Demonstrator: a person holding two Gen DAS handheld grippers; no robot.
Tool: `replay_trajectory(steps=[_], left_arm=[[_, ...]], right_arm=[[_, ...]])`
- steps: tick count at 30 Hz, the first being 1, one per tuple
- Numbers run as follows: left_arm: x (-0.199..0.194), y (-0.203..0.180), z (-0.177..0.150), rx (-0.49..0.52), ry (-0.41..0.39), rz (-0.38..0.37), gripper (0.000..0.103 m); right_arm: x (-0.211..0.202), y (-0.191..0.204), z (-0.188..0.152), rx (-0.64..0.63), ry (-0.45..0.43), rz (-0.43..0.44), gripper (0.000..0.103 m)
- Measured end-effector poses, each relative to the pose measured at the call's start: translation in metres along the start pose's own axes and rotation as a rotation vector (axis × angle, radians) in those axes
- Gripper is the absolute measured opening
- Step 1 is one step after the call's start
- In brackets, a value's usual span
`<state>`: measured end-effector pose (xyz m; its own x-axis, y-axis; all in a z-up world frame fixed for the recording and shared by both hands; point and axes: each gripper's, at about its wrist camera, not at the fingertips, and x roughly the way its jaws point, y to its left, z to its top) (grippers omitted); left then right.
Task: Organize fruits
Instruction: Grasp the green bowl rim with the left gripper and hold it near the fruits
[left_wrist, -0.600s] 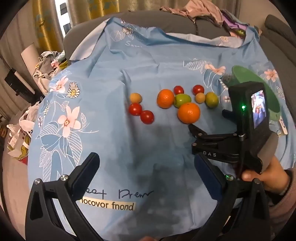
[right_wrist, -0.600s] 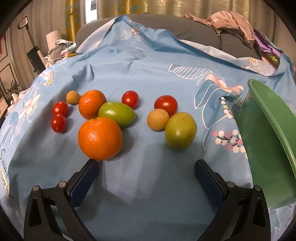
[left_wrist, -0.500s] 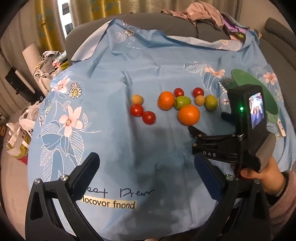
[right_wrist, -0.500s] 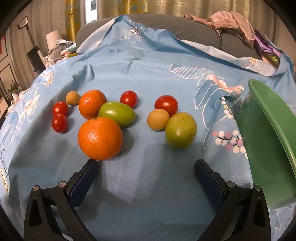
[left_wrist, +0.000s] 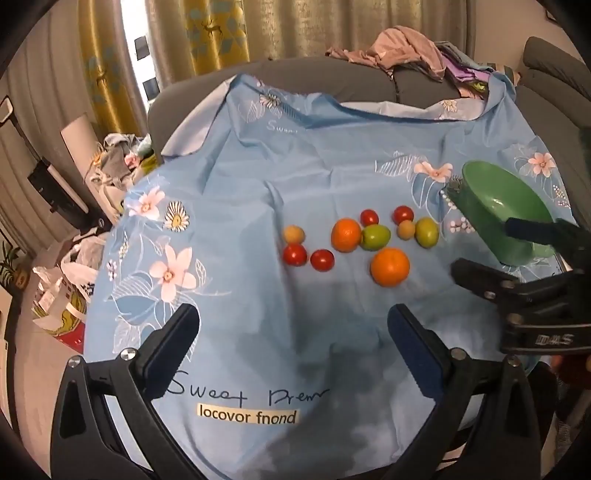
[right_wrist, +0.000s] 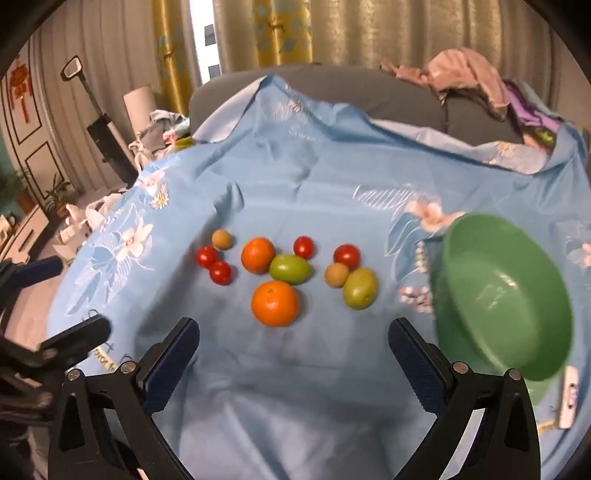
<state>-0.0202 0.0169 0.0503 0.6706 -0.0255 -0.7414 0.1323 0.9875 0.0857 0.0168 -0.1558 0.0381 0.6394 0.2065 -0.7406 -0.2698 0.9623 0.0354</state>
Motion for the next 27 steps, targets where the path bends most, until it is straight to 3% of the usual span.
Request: replay_trajectory(steps=[11,27], left_arm=[[-0.003,-0.008,0.006,0.012,-0.025,0.009,0.102],[-0.004,-0.023,0.008,0.033,-0.011,-0.012,0.102]], right_arm=[[-0.034,-0.004,-0.006,0.030,-0.026,-0.009,0.103],[-0.038,-0.010,-0.008,0.052,-0.038,0.012,0.103]])
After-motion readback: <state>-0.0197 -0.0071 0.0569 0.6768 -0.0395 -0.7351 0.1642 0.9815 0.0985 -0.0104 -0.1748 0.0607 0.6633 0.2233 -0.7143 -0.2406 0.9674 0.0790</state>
